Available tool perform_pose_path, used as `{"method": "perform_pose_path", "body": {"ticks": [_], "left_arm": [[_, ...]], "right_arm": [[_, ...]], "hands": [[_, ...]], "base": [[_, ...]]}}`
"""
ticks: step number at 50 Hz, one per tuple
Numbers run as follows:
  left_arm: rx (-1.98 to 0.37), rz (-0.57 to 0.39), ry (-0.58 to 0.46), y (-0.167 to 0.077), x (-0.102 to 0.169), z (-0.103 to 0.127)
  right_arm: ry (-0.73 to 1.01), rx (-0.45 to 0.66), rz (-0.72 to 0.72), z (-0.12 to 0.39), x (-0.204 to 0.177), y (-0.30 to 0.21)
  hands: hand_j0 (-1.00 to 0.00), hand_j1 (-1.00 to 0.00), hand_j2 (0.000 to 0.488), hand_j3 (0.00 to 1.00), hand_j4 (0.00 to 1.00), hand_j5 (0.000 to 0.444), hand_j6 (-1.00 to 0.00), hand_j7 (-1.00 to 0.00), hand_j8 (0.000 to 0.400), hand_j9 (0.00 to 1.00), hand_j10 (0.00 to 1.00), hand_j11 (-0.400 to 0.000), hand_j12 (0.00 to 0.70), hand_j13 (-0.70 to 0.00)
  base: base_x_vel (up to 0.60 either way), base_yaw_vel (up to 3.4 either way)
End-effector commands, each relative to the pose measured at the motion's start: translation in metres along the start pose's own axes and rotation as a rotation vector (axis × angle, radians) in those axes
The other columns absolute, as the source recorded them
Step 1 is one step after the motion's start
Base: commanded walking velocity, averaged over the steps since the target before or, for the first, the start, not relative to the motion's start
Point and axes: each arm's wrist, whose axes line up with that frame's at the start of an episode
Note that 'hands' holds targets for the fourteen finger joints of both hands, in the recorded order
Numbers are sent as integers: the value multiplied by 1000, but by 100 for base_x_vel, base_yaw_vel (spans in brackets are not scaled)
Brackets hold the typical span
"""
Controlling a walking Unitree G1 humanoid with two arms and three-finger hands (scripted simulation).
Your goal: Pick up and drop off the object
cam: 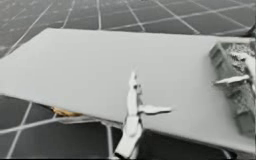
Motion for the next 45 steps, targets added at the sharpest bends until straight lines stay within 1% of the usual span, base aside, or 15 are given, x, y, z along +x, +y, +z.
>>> {"method": "perform_pose_path", "body": {"ticks": [1, 7, 14, 19, 20, 21, 22, 23, 24, 30, 35, 38, 39, 43, 45], "left_arm": [[-27, -22, 25, -13, 2, -9], [-41, -56, -13, -21, 5, -2], [-14, -74, -3, -28, -9, 2], [-22, -76, -15, -20, -14, 6], [-36, -90, -25, -26, -18, 11], [-37, -89, -34, -20, -17, 18], [-33, -90, -37, -17, -17, 14], [-39, -87, -30, -19, -13, 17], [-25, -96, -33, -17, -18, 11], [-24, -85, -13, -23, 9, 13], [-22, -117, -38, -49, 45, 17], [-39, -159, -63, -50, 26, 29], [-46, -165, -88, -64, 21, 32], [-90, -135, -109, -36, -10, 36], [-75, -88, -124, -22, -19, 35]], "right_arm": [[45, 17, 31, -6, 7, 6], [11, 54, -57, 1, -5, -16], [38, 35, -282, -57, 39, -133], [129, -43, -402, -73, 42, -199], [155, -34, -399, -84, 35, -204], [138, -38, -388, -90, 29, -198], [161, -31, -371, -86, 19, -193], [144, -21, -378, -84, 22, -179], [156, -13, -361, -81, 26, -180], [-3, 107, -348, -33, 2, -140], [-243, 208, -281, -6, -89, -42], [-327, 258, -287, -4, -136, -16], [-376, 261, -284, -3, -153, -8], [-461, 331, -250, -9, -214, 16], [-440, 386, -264, -35, -216, 34]], "hands": [[0, 0, 0, 1000, 1000, 0, 0, 0, 0, 970, 1000, -400, 0, -700], [0, 0, 0, 1000, 1000, 0, 0, 0, 0, 1000, 1000, -400, 0, -700], [0, 0, 0, 1000, 1000, 0, 0, 0, 0, 1000, 1000, -400, 0, -700], [0, 0, 0, 992, 1000, 4, 0, 0, 0, 1000, 1000, -400, 0, -700], [0, 0, 0, 385, 1000, 308, 0, 0, 0, 1000, 1000, -400, 0, -700], [0, 0, 0, 0, 0, 0, 0, 0, 0, 1000, 1000, -400, 0, -700], [0, 0, 0, 0, 0, 0, 0, 0, 0, 992, 1000, -400, 0, -700], [0, 0, 0, 0, 0, 0, 0, 0, 0, 385, 1000, -400, 0, -700], [0, 0, 0, 0, 0, 0, 0, 0, 0, 0, 0, 0, 0, 0], [0, 0, 0, 0, 0, 0, 0, 0, 0, 0, 0, 0, 0, 0], [0, 0, 0, 0, 0, 0, 0, 0, 0, 0, 0, 0, 0, 0], [0, 0, 0, 0, 0, 0, 0, 0, 0, 0, 0, 0, 0, 0], [0, 0, 0, 0, 0, 0, 0, 0, 0, 0, 0, 0, 0, 0], [0, 0, 0, 0, 0, 0, 0, 0, 0, 0, 0, 0, 0, 0], [0, 0, 0, 0, 0, 0, 0, 0, 0, 0, 0, 0, 0, 0]], "base": [[0, -3], [0, -3], [0, -6], [0, -10], [0, -12], [0, -13], [0, -14], [0, -14], [0, -14], [0, -11], [0, -8], [0, -9], [0, -10], [0, -10], [0, -8]]}}
